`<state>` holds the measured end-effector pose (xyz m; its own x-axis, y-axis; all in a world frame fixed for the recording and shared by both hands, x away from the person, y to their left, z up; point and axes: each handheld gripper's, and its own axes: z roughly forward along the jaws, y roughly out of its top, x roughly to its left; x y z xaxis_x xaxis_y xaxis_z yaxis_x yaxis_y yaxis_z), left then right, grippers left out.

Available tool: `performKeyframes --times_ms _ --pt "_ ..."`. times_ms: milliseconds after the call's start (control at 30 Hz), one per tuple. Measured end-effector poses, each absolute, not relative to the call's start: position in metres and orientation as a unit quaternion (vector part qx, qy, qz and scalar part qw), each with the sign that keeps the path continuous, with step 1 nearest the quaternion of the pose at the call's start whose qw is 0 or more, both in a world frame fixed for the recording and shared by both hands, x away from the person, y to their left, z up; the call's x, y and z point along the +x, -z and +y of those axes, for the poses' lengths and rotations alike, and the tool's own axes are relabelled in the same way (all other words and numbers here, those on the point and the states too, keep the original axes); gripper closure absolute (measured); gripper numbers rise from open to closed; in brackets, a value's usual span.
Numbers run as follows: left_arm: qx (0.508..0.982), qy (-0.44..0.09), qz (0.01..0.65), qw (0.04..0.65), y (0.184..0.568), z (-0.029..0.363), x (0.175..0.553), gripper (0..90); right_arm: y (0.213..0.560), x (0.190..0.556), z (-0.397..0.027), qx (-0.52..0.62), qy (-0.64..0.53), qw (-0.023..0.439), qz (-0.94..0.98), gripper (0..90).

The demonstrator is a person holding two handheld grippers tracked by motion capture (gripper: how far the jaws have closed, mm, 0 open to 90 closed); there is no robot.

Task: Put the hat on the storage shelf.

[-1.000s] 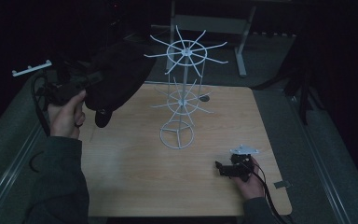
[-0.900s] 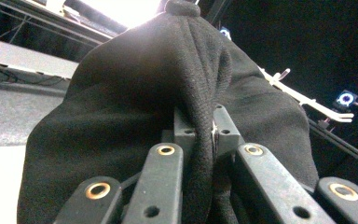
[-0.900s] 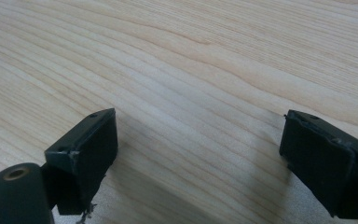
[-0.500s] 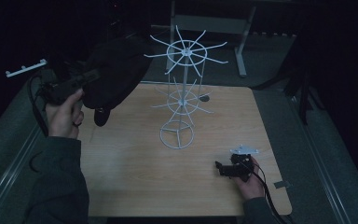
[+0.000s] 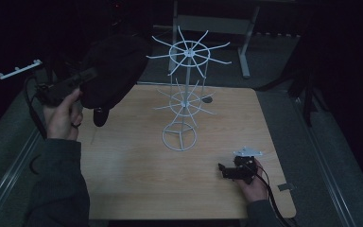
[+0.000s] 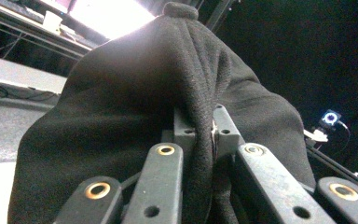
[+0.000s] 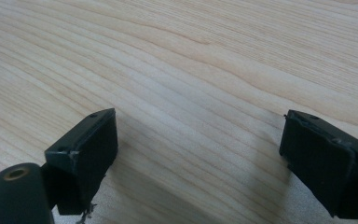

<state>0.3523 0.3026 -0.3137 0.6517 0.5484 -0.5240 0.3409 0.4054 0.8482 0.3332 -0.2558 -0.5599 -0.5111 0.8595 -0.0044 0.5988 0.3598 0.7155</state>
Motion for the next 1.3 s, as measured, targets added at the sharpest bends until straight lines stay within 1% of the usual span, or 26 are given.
performKeyframes --times_ms 767,800,1100,1300 --pt "0.517 -0.084 0.418 0.742 0.312 0.313 0.344 85.4 0.560 0.333 -0.256 0.455 -0.337 0.194 0.801 11.0" --pt "0.510 -0.083 0.418 0.748 0.312 0.314 0.344 85.4 0.560 0.333 -0.256 0.455 -0.336 0.194 0.801 11.0" --pt "0.499 -0.077 0.411 0.759 0.309 0.314 0.341 85.4 0.560 0.333 -0.256 0.455 -0.337 0.194 0.801 11.0" --pt "0.492 -0.059 0.394 0.774 0.308 0.313 0.342 85.4 0.560 0.333 -0.256 0.456 -0.336 0.194 0.801 11.0"
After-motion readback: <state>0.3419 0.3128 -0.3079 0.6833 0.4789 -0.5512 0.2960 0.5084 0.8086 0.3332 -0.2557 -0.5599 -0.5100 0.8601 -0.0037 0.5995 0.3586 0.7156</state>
